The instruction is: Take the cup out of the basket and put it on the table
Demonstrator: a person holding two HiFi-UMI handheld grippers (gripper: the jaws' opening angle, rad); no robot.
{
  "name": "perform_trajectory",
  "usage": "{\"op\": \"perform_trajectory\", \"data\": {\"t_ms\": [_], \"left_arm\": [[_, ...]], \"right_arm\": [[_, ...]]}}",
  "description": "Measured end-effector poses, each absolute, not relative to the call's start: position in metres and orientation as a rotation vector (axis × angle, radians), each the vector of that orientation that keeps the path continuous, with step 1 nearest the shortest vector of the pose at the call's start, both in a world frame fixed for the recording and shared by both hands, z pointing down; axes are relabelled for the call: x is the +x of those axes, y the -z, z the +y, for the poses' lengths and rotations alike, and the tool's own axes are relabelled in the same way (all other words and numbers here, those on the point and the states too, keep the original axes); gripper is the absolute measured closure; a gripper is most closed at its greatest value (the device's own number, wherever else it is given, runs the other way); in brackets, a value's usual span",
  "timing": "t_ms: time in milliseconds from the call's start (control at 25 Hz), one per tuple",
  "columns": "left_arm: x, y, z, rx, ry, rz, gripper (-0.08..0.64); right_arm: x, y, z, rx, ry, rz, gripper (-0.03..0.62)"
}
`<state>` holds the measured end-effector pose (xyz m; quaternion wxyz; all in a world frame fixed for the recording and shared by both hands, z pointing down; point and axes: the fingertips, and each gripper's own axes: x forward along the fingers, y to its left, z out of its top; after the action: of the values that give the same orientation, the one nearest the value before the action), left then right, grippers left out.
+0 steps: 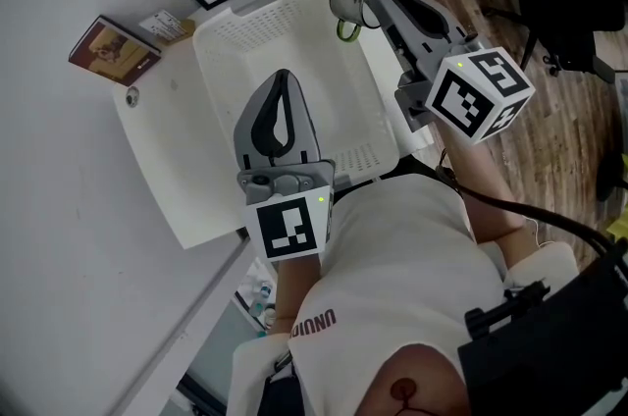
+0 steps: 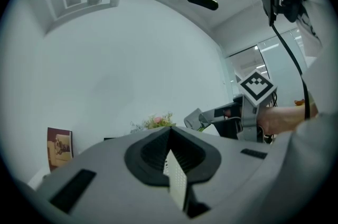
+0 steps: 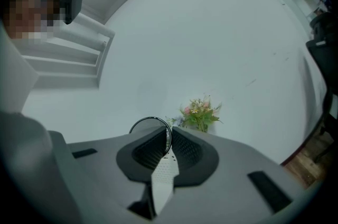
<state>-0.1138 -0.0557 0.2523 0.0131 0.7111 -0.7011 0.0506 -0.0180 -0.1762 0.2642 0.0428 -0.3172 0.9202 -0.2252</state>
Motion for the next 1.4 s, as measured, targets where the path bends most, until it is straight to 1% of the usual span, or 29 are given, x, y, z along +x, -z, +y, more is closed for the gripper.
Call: {"op": "perform_trajectory", "data": {"t_ms": [720, 1400], "left_arm": [[-0.093, -0.258, -0.071, 2.198, -0.185, -2.184, 0.549], [-0.088, -0.263, -0.072, 2.192, -0.218, -2.187, 0.549]], "right_arm": [[0.022, -0.291, -0.203, -1.084, 0.719, 2.814, 0.546], [0.030, -0.338, -0.205, -1.171, 0.720, 2.928, 0.546]]}}
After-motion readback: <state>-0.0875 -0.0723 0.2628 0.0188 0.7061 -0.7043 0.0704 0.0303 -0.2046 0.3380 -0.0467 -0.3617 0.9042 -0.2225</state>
